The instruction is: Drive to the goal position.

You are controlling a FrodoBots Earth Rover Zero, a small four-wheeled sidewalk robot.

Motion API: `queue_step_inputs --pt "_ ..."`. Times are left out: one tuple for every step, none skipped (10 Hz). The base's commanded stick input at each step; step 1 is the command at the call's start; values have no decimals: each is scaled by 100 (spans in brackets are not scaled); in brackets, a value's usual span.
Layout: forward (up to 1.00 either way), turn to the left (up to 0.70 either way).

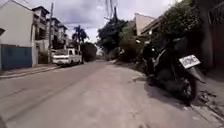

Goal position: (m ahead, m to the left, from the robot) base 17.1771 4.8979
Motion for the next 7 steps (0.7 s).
queue_step_inputs --pt "70 0" --pt "70 0" --pt "70 0" --pt "70 0" --pt "70 0" --pt "70 0" --pt "70 -1"
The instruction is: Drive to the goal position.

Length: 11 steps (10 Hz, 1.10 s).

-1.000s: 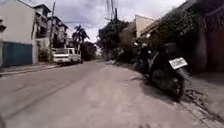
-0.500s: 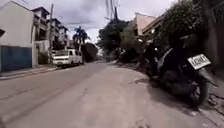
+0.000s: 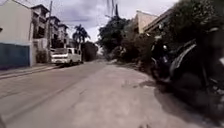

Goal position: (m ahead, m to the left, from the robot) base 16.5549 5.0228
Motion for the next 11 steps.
queue_step_inputs --pt "70 -8" --pt "70 -28" --pt "70 0" --pt "70 0" --pt "70 0" --pt "70 0" --pt "70 0" --pt "70 0" --pt "70 0" --pt "70 0" --pt "70 -25"
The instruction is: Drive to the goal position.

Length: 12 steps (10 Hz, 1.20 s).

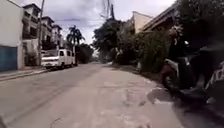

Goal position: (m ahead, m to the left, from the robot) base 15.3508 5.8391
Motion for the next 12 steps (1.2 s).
queue_step_inputs --pt "70 -8" --pt "70 0" --pt "70 0" --pt "70 0" --pt "70 0" --pt "70 0" --pt "70 0" --pt "70 0" --pt "70 0" --pt "70 0" --pt "70 0" --pt "70 0"
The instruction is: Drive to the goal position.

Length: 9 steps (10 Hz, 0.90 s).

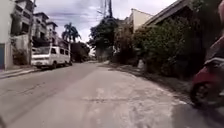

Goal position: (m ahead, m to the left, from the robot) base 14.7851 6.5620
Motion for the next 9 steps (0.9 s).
queue_step_inputs --pt "70 -1" --pt "70 -2" --pt "70 -27" --pt "70 -10" --pt "70 0" --pt "70 0" --pt "70 0" --pt "70 0" --pt "70 0"
